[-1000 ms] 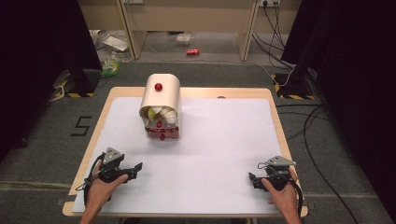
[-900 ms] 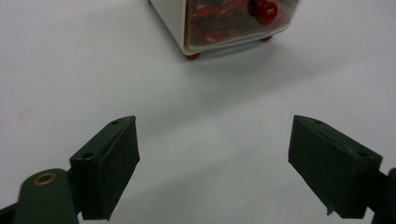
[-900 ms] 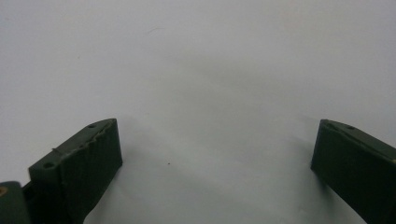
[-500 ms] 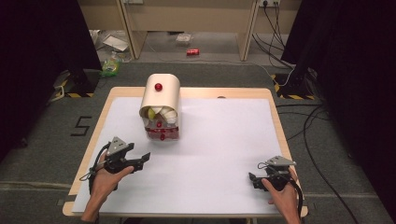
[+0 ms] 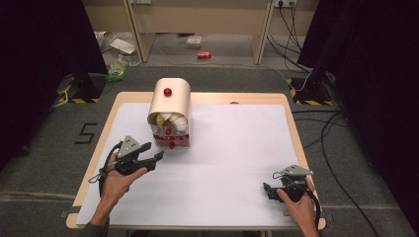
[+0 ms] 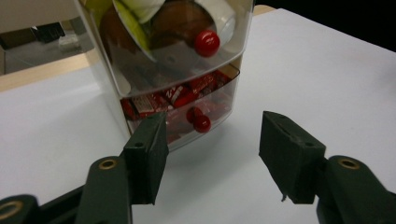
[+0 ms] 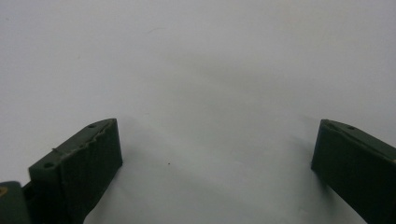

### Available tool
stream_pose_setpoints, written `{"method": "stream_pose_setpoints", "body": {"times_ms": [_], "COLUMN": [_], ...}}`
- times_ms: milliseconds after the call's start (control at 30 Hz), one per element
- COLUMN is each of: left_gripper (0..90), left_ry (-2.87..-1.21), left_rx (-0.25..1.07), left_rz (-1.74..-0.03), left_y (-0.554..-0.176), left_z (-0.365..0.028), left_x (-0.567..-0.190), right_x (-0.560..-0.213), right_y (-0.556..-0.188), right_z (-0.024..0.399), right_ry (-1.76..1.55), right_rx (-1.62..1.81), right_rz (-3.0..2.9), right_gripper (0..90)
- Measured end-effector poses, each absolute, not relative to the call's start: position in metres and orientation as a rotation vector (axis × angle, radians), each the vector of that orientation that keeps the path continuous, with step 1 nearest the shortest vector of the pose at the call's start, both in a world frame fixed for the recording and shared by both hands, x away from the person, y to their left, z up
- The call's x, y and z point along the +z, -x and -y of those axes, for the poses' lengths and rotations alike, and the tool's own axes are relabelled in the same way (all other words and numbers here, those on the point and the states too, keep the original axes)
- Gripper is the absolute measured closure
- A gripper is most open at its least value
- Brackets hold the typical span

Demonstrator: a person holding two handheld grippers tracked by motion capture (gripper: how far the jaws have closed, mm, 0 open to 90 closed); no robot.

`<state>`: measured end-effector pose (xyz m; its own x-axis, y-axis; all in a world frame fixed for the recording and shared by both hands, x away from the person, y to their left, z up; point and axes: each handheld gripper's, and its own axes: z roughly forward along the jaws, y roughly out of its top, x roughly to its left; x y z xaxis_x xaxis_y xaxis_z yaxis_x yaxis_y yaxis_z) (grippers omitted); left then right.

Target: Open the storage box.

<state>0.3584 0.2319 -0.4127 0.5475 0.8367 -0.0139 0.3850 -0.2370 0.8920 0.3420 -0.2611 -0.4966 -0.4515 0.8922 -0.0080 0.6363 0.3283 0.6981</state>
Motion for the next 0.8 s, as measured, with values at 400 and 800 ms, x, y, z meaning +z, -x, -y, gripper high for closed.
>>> {"method": "stream_pose_setpoints", "body": {"times_ms": [400,800], "left_gripper": [47.5,49.4], "left_ry": [-1.864,-1.849], "left_rx": [0.605,0.573], "left_rz": [-0.968,-0.963], "left_y": [-0.367,-0.376], "left_z": [-0.221,-0.220], "left_x": [-0.394,-0.380], "right_x": [-0.497,-0.497], "right_y": [-0.342,-0.342], "right_z": [0.261,0.261], "right_ry": [-1.351,-1.354], "right_rx": [0.893,0.893], "right_rz": [-2.209,-2.211], "right_gripper": [1.9,1.8]}}
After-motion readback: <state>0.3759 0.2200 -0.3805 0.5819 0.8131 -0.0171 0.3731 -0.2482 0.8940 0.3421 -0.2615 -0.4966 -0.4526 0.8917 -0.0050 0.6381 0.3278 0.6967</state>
